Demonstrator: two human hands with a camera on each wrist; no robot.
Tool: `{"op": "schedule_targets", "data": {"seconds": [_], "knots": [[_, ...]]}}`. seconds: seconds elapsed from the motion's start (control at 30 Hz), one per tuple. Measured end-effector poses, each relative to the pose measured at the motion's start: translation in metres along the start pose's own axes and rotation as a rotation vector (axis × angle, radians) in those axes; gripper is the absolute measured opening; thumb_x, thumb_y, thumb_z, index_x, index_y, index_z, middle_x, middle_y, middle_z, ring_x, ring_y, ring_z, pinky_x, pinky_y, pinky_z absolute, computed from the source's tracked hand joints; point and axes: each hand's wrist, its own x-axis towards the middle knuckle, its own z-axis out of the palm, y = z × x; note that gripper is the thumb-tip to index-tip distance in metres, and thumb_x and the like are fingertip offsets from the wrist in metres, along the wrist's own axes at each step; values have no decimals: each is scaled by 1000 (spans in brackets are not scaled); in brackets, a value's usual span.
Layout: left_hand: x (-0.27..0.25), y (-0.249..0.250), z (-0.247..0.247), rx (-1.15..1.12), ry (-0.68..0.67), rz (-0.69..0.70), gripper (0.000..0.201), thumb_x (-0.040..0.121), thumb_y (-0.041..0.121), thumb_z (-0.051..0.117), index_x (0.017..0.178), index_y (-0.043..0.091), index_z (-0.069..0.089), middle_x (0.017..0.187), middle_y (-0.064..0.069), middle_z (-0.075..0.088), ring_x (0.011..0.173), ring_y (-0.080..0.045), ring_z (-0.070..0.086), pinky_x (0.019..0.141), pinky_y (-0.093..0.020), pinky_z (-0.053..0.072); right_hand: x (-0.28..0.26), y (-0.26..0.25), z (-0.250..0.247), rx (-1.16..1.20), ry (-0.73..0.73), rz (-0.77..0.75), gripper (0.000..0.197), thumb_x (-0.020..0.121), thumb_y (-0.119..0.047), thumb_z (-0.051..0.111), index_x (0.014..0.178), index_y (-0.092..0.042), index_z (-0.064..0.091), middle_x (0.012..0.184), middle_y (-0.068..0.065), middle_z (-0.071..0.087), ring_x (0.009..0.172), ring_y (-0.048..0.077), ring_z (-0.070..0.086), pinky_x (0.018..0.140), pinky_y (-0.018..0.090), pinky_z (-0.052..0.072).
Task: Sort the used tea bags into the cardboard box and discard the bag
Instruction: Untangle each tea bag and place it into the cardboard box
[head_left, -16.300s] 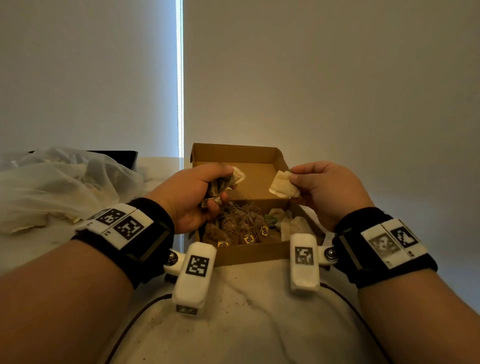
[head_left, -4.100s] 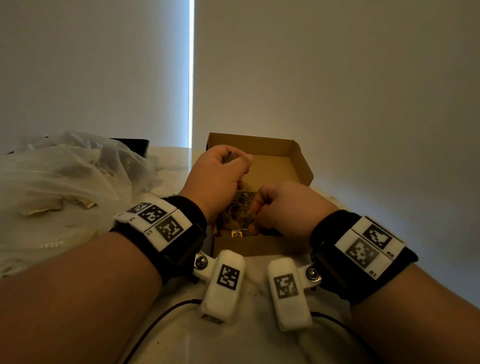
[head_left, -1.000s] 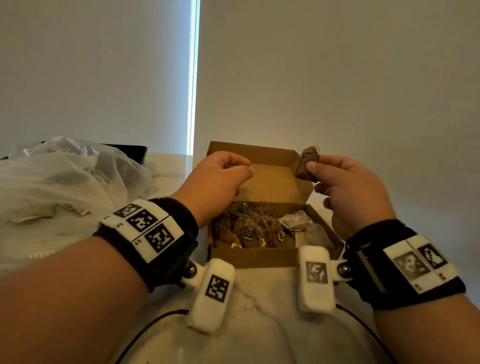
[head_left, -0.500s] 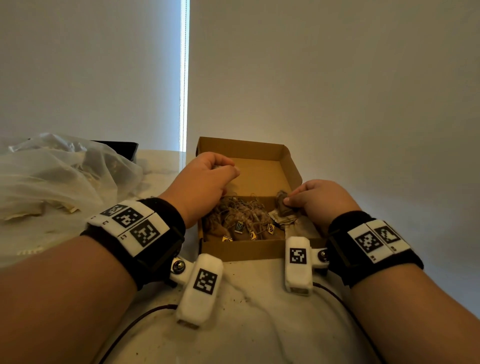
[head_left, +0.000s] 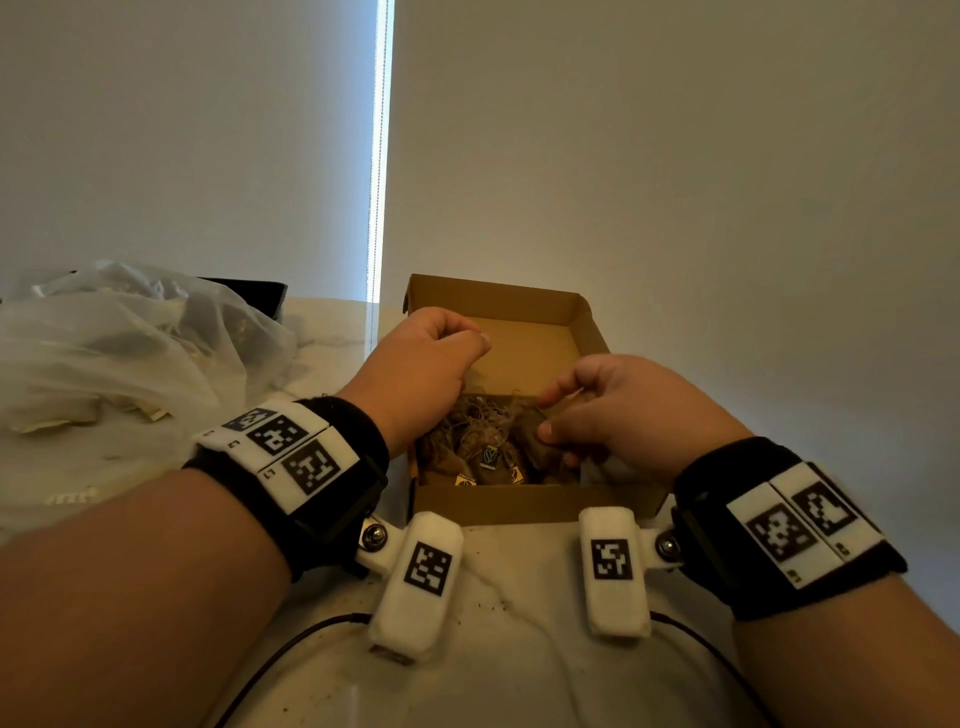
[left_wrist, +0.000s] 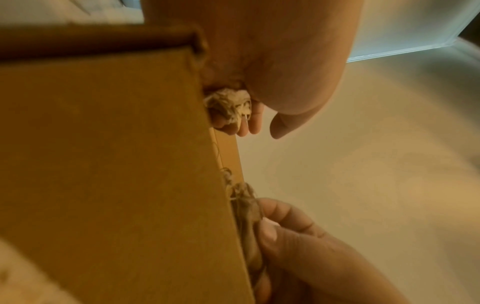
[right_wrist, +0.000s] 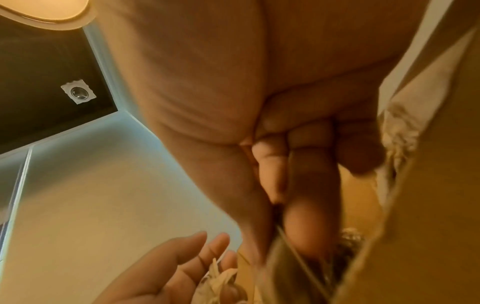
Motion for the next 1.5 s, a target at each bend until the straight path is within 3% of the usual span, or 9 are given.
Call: {"op": "schedule_targets", "data": {"seconds": [0.2,0.5,0.73,0.83,0.93,1.13,1.23,1.37,1.5], "knots": [[-2,0,1,25,-13,0,13,99,32,54,106,25,62,103,-12,68,79,-16,57,70,-32,50,-5,-9,8,-354,-123,62,6,80,-20,77,85,-22,74,93,-4,75,92,15,67,79,27,52],[3,-2,1,56,-44,1,32,106,33,36,113,16,63,98,1,62,79,-10,58,61,-19,43,2,-18,28,-616,-74,55,18,94,-20,59,109,-15,67,109,7,68,103,25,63,92,35,54],[8,4,-9,-443,-63,-124,73,101,62,21,109,6,67,85,-12,62,64,-19,57,62,-31,47,-5,-9,19,-204,62,-59,18,87,-26,70,102,-28,61,91,-3,63,74,10,62,54,19,47],[5,13,-11,-540,-76,-155,78,99,66,19,115,6,65,85,-10,63,64,-19,57,57,-29,44,-3,-8,23,-2,219,-260,13,89,-24,68,98,-32,62,88,0,63,72,11,60,59,21,51],[0,20,-9,-689,-118,-179,83,96,70,22,125,2,60,97,-17,62,70,-23,58,58,-31,44,-3,-10,30,78,293,-351,1,90,-30,69,89,-30,68,81,-8,67,70,1,61,57,10,47],[-7,21,4,-734,-247,-197,82,94,69,29,127,0,58,89,-19,59,79,-30,59,71,-37,47,1,-8,37,181,330,-198,31,90,-55,62,87,-24,66,74,-10,67,65,3,60,55,17,42],[-9,22,7,-717,-297,-189,75,98,64,28,128,1,58,89,-19,64,82,-30,63,74,-37,50,2,-8,37,212,336,-190,24,88,-52,65,90,-28,67,81,-12,71,70,0,64,51,10,42],[-10,22,8,-669,-314,-158,72,98,62,27,130,6,58,102,-23,61,85,-29,64,74,-37,52,4,-6,37,255,291,-159,14,87,-40,71,87,-25,71,86,-8,74,79,7,70,58,18,49],[-8,19,10,-559,-302,-158,68,95,63,33,127,10,59,103,-18,55,70,-22,57,51,-28,44,6,-5,36,340,273,-129,10,88,-32,72,88,-22,71,89,-3,74,81,13,71,62,25,53]]}}
